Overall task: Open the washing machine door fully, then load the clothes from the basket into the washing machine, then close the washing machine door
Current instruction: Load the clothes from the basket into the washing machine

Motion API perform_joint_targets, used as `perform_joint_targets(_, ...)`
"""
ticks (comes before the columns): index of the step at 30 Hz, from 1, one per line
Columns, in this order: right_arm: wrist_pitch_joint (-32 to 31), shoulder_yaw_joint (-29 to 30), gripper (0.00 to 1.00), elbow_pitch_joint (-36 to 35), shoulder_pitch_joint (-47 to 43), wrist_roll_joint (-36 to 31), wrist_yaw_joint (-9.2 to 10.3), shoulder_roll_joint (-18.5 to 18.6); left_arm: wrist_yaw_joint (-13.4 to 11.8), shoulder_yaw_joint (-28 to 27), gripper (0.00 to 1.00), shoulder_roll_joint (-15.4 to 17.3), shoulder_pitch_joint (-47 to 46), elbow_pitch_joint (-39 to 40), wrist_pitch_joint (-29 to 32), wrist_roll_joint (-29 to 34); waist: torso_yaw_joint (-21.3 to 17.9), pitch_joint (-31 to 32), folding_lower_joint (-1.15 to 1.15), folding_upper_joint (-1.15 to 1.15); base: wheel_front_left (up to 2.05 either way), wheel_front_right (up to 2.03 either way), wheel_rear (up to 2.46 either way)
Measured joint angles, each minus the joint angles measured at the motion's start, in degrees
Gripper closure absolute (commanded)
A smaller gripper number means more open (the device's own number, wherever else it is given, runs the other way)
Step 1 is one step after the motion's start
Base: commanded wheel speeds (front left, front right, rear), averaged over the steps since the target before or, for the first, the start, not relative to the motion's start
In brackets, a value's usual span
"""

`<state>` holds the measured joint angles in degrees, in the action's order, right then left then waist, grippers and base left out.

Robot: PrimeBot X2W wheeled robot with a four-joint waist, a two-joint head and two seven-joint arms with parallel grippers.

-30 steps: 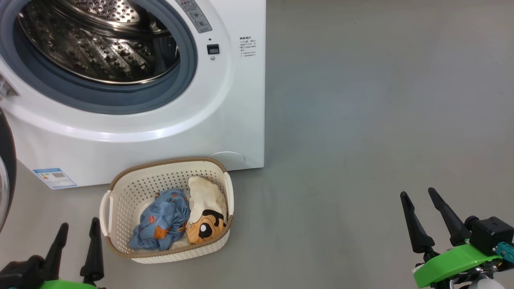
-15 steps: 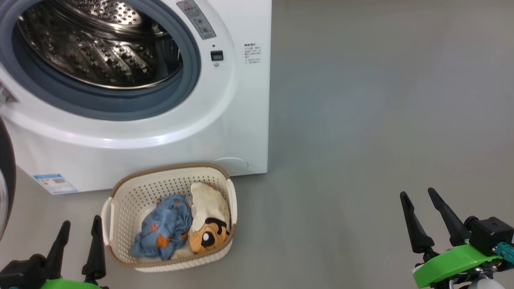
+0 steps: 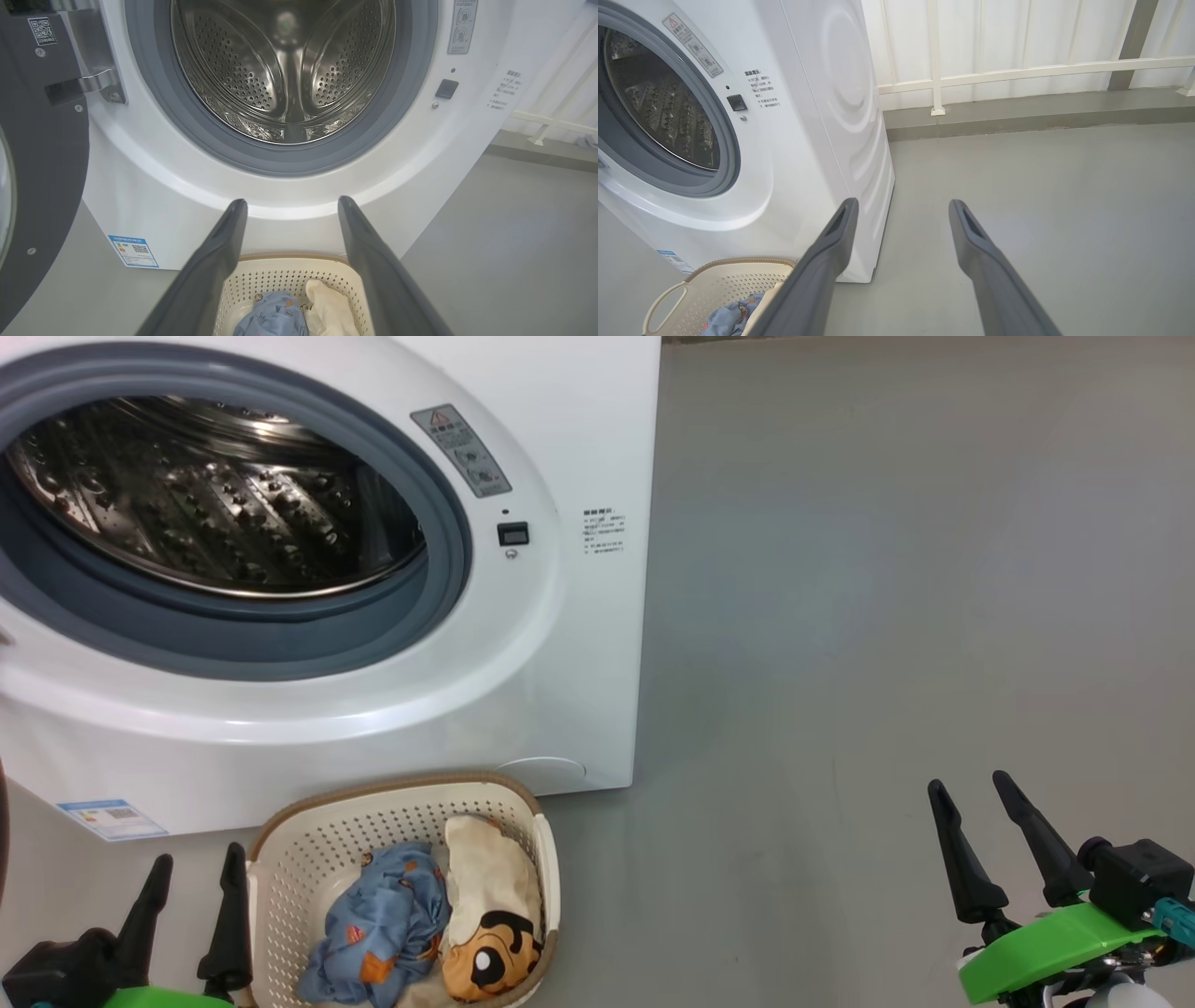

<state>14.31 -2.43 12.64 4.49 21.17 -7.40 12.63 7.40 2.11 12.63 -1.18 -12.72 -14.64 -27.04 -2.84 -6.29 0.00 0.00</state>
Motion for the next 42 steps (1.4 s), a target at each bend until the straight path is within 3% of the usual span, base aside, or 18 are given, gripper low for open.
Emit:
perform_joint_targets(12, 0.0, 0.0, 0.0, -0.3, 0.0, -0.1, 0.0, 0.0, 0.0, -0.4, 0.0, -0.7, 0.0, -1.5, 0.0, 0.0, 0.3, -0.8, 0.0, 0.0, 0.05, -0.05, 0.0)
perform_joint_targets(20, 0.0, -0.1, 0.0, -0.8, 0.6, -0.4, 0.0, -0.9, 0.0, 2.3, 0.0, -0.9, -0.6, -6.1, 0.0, -0.2, -0.2, -2.6, 0.0, 0.0, 0.0, 0.0, 0.0)
perform_joint_targets(42, 0.0, -2.4, 0.0, -2.5, 10.2, -1.4, 0.0, -3.3, 0.0, 15.4, 0.0, 1.8, -22.7, -36.1, 0.0, -6.8, -2.7, -15.6, 0.0, 0.0, 0.0, 0.0, 0.0)
